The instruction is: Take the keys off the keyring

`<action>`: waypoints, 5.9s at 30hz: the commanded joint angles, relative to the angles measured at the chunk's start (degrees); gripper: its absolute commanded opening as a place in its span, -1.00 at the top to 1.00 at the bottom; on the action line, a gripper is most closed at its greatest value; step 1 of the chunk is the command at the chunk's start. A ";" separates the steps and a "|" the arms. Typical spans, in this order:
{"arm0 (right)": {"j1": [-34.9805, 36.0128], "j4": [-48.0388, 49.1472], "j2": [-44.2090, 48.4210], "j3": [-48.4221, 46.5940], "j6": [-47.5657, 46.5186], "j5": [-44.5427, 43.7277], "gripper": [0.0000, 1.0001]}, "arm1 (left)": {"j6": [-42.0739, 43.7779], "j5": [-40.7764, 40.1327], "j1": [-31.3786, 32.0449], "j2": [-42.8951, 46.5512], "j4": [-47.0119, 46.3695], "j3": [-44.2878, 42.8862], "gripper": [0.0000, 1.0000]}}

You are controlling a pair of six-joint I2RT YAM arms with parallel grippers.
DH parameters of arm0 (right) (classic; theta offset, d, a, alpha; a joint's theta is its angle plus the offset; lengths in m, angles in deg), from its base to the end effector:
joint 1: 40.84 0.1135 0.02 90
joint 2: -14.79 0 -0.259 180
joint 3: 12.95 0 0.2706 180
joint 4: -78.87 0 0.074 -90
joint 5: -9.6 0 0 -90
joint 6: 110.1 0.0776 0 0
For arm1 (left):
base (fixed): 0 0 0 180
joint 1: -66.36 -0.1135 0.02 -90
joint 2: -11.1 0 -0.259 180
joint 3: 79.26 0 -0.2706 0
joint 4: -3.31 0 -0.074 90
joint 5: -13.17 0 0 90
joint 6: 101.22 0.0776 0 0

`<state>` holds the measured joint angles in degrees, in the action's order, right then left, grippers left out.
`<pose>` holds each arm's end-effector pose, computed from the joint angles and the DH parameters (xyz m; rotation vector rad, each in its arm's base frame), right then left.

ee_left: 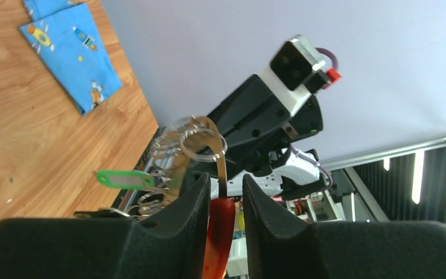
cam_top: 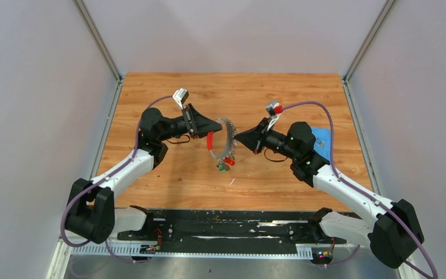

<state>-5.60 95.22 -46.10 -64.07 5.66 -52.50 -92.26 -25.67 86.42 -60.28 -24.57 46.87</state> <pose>0.2260 0.2041 0.3102 -0.5525 1.4926 1.2012 0.2761 -0.1652 0.2996 -0.0200 1.8353 -1.9585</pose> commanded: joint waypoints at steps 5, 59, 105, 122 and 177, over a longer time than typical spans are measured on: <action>1.92 1.08 2.41 -0.73 1.49 1.18 0.99 | 2.21 0.72 0.07 -3.42 -1.07 1.99 0.40; 3.02 -0.81 27.30 16.38 -13.78 1.67 -0.48 | 8.00 13.07 12.51 -7.33 13.97 -19.71 1.00; 8.88 3.58 21.71 11.81 -16.33 -3.69 0.49 | 7.78 12.02 13.09 -6.95 13.97 -20.11 1.00; 9.27 -18.08 24.32 4.57 -18.81 0.05 0.99 | 14.29 10.72 9.98 -7.86 13.92 -18.34 1.00; 9.47 -54.92 -3.63 -14.86 -20.10 -15.27 0.99 | 50.96 -31.23 14.44 -11.31 41.34 -3.34 1.00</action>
<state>3.06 41.72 -47.41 -78.74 -16.81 -66.92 -41.29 -43.97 101.34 -65.41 16.42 40.66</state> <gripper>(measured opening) 0.028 0.026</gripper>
